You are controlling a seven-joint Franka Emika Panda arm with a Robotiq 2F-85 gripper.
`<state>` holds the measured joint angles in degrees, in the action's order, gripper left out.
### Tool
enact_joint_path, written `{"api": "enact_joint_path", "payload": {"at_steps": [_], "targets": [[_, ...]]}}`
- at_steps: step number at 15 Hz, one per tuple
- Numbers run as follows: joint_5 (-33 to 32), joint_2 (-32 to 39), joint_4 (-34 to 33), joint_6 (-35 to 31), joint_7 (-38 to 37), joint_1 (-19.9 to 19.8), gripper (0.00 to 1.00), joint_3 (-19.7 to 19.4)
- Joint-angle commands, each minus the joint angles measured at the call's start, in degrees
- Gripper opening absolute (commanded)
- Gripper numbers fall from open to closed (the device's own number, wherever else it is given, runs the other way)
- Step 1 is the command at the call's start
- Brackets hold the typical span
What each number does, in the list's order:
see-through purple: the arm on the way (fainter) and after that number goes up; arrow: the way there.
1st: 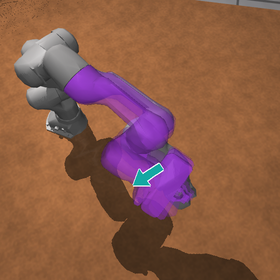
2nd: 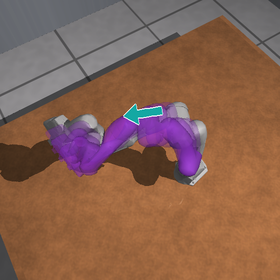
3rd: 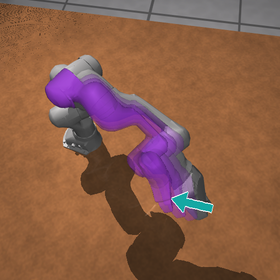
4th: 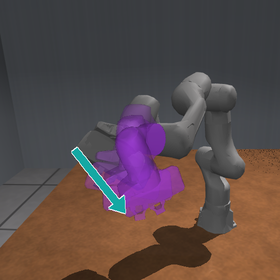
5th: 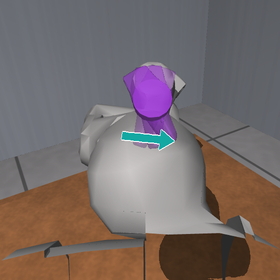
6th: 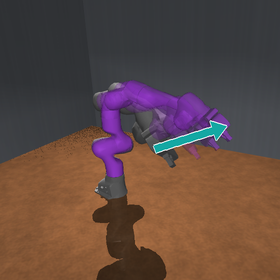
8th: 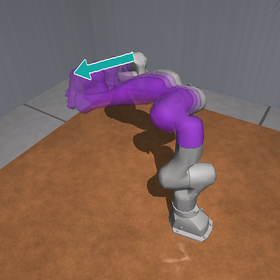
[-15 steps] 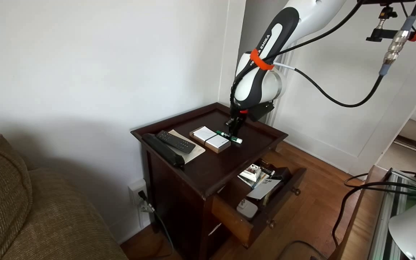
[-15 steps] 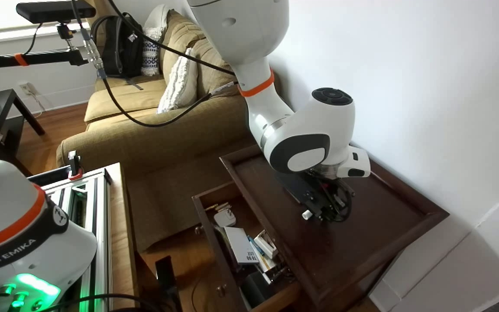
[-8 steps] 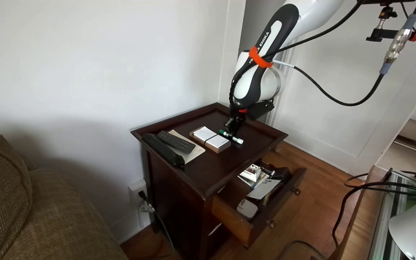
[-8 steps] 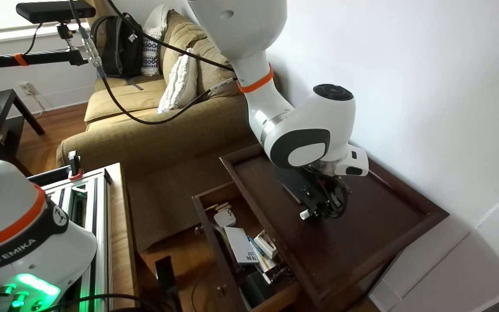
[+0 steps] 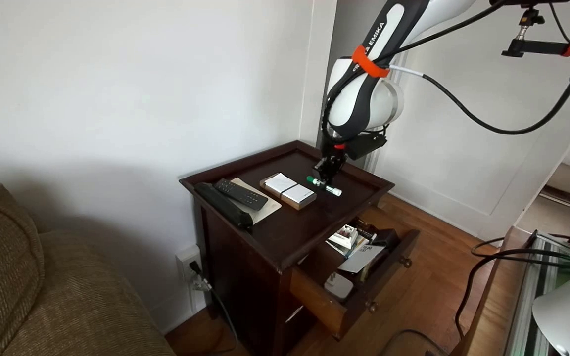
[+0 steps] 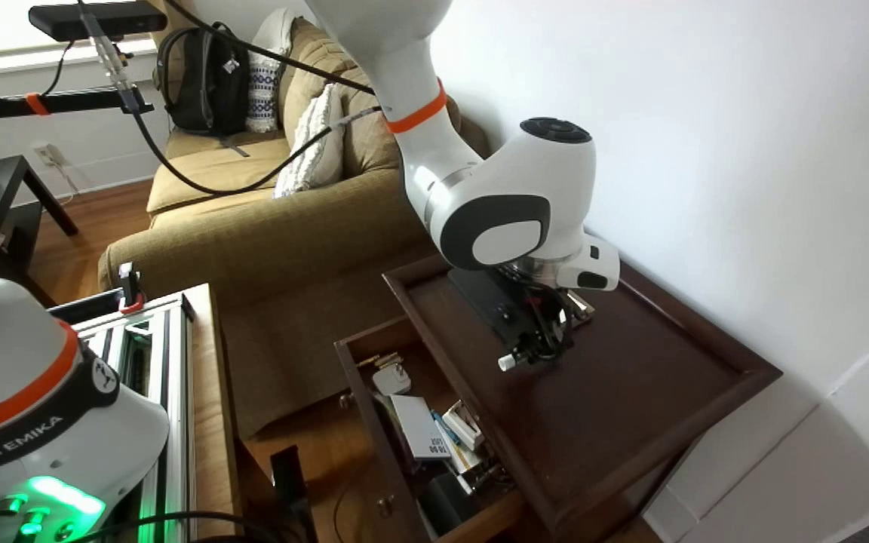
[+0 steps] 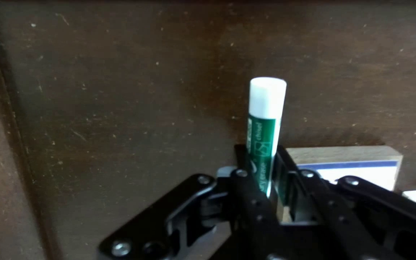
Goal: Pick up the green marker and put it in the open drawer
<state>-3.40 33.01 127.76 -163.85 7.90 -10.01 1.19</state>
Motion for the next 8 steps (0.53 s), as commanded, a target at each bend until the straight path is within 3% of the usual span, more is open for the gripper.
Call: {"api": "enact_joint_path", "payload": {"at_steps": [1, 8], "targets": [[0.73, -6.59, 7.60, 0.68, -3.33, 3.23, 0.05, -1.91], [1.85, -13.53, 16.97, -1.90, -25.73, 13.57, 0.05, -10.43]]}}
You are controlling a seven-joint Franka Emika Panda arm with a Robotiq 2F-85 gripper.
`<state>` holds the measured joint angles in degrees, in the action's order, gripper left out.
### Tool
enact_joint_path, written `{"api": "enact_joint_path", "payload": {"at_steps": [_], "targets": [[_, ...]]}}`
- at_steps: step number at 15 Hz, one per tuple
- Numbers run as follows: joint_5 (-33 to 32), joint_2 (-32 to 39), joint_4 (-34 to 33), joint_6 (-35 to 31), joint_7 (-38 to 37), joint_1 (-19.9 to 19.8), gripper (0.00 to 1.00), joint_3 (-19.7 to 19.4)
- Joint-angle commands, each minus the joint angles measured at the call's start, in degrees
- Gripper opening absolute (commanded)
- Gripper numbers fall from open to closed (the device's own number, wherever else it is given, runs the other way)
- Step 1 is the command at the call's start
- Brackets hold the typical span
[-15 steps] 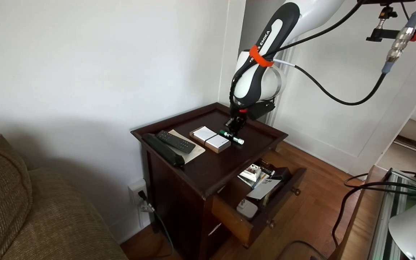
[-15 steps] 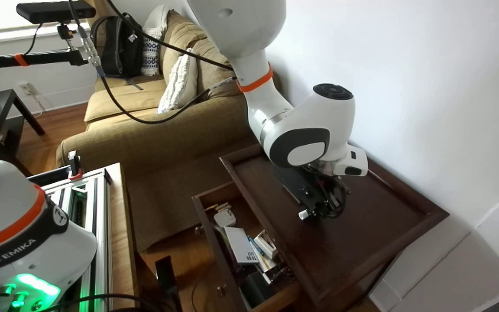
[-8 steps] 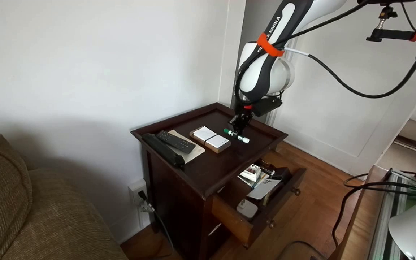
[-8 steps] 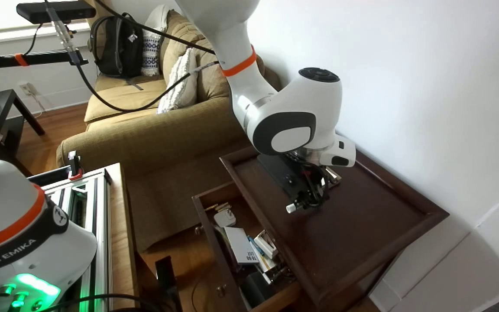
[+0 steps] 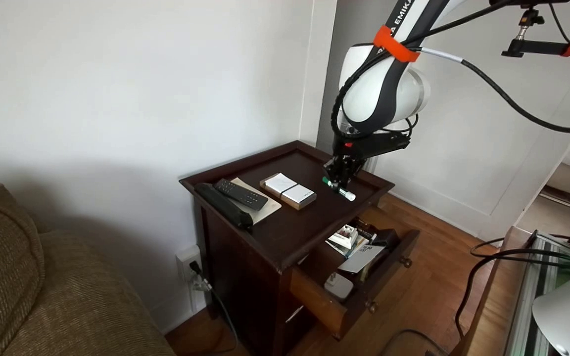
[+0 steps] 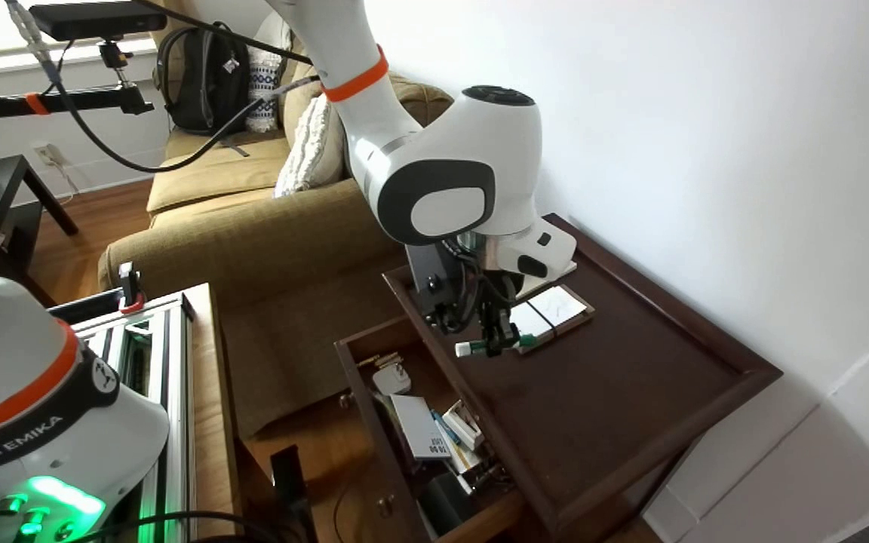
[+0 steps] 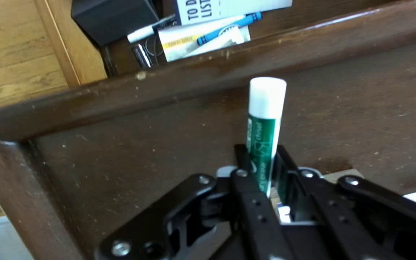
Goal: Pick up the green marker and put it in the open drawer
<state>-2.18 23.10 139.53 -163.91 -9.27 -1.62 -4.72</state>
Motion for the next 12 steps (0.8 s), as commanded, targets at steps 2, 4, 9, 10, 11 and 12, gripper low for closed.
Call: {"api": "enact_joint_path", "payload": {"at_steps": [2, 4, 9, 10, 11, 12], "targets": [[0.06, -4.82, 7.46, -3.08, -14.31, 8.06, 0.05, -7.08], [0.63, -3.03, 4.84, -1.77, -11.30, 6.69, 0.20, -5.72], [0.58, -4.42, 6.78, -3.03, -14.29, 8.59, 0.05, -7.15], [1.54, -3.50, 5.76, -2.31, -15.81, 8.29, 0.05, -7.71], [2.30, -2.68, 5.75, -2.16, -19.71, 9.43, 0.05, -9.36], [3.65, -2.54, 6.30, -1.47, -21.27, 9.42, 0.05, -9.27]]}}
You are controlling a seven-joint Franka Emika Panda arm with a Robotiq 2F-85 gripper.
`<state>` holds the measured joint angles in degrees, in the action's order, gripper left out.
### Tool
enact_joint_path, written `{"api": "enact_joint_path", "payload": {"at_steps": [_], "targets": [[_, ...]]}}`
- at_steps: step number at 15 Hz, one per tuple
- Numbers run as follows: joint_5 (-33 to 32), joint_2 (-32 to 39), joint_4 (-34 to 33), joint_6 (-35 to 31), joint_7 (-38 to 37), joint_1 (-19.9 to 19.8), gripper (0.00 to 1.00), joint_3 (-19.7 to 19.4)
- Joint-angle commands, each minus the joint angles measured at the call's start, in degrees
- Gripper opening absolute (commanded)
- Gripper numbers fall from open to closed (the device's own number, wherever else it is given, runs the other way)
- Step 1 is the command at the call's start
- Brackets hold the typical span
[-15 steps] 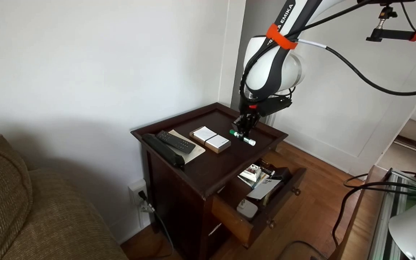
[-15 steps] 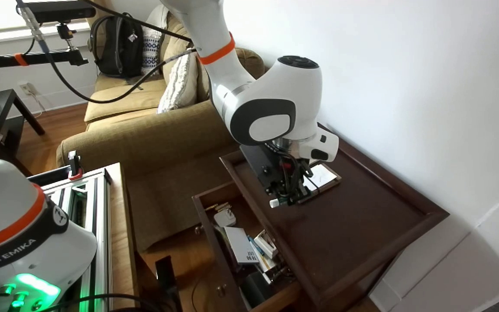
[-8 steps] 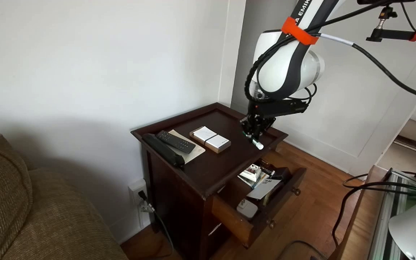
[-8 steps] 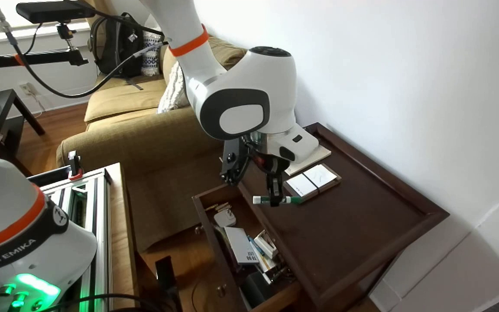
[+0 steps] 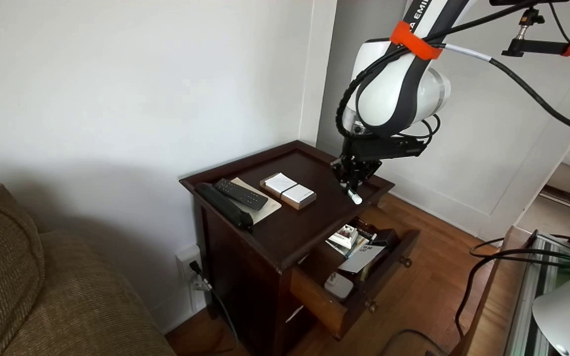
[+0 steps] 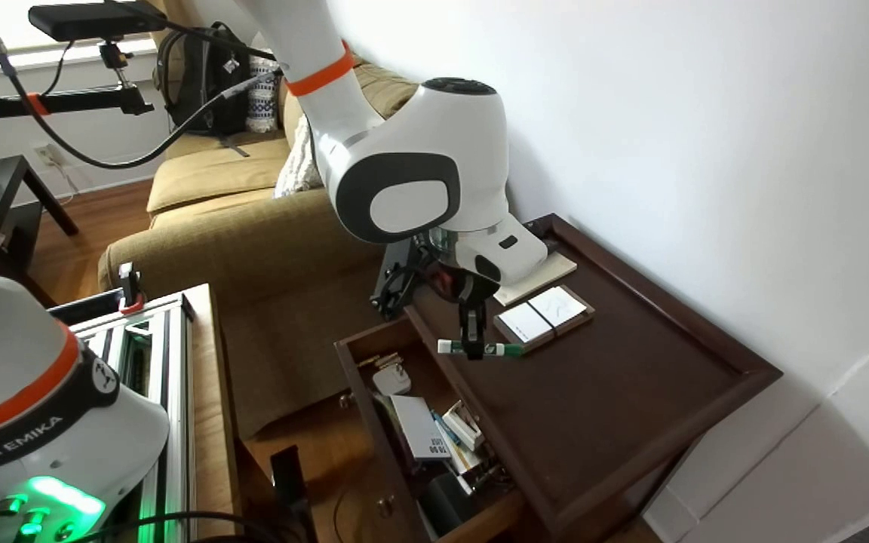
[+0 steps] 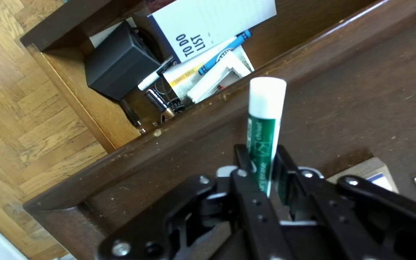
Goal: Pick up the green marker and put it in the open drawer
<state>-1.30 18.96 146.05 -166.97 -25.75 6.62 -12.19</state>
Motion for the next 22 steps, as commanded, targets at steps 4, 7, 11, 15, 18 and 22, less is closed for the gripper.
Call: {"api": "enact_joint_path", "payload": {"at_steps": [4, 7, 11, 15, 18, 22], "targets": [[6.41, 1.47, 1.54, 3.28, -12.59, 1.97, 0.05, -2.77], [9.75, 1.09, 2.81, 4.89, -18.16, 1.02, 0.05, -1.40], [14.23, 2.77, 4.03, 4.19, -25.65, 0.21, 0.05, 0.35], [17.97, 6.52, 3.86, 1.23, -30.02, -1.11, 0.05, 2.35], [20.50, 9.43, 2.80, -0.64, -29.97, -3.19, 0.05, 4.35], [23.86, 13.45, 1.52, -5.07, -29.18, -6.42, 0.05, 6.97]]}}
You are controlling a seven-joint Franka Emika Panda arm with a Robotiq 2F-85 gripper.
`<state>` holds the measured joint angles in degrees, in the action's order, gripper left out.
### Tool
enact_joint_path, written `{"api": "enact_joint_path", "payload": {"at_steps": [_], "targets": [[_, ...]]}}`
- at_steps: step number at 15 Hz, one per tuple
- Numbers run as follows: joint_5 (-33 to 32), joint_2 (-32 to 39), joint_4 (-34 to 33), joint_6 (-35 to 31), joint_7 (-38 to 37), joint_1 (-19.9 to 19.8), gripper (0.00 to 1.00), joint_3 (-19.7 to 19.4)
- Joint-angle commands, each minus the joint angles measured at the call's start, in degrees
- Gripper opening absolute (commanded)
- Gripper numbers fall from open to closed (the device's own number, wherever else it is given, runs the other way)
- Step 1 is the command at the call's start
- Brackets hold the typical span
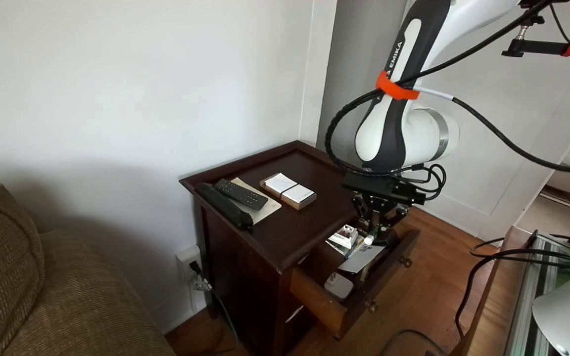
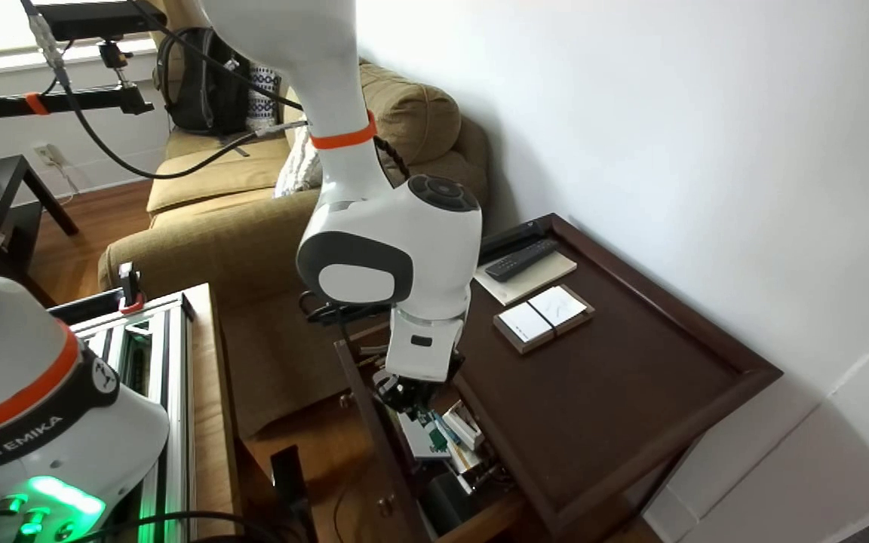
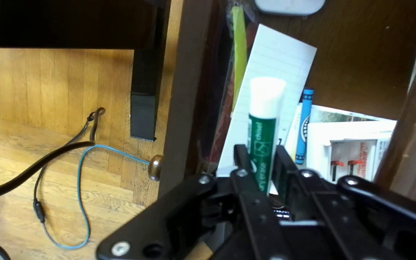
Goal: Pick up the green marker and put it in the open drawer
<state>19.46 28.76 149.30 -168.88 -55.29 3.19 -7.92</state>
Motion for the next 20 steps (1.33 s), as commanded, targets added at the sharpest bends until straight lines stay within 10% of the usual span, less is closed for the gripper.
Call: {"api": "enact_joint_path", "payload": {"at_steps": [1, 3, 11, 20], "targets": [[3.84, 4.47, -2.10, -3.97, 0.61, -4.07, 0.05, 3.52], [4.65, 5.87, -2.77, -4.87, 0.77, -5.22, 0.39, 4.33], [4.06, 3.30, -0.37, -2.85, -0.08, -2.82, 0.97, 1.86], [-9.83, -3.05, 1.60, 3.05, 3.87, 9.51, 1.00, -10.99]]}}
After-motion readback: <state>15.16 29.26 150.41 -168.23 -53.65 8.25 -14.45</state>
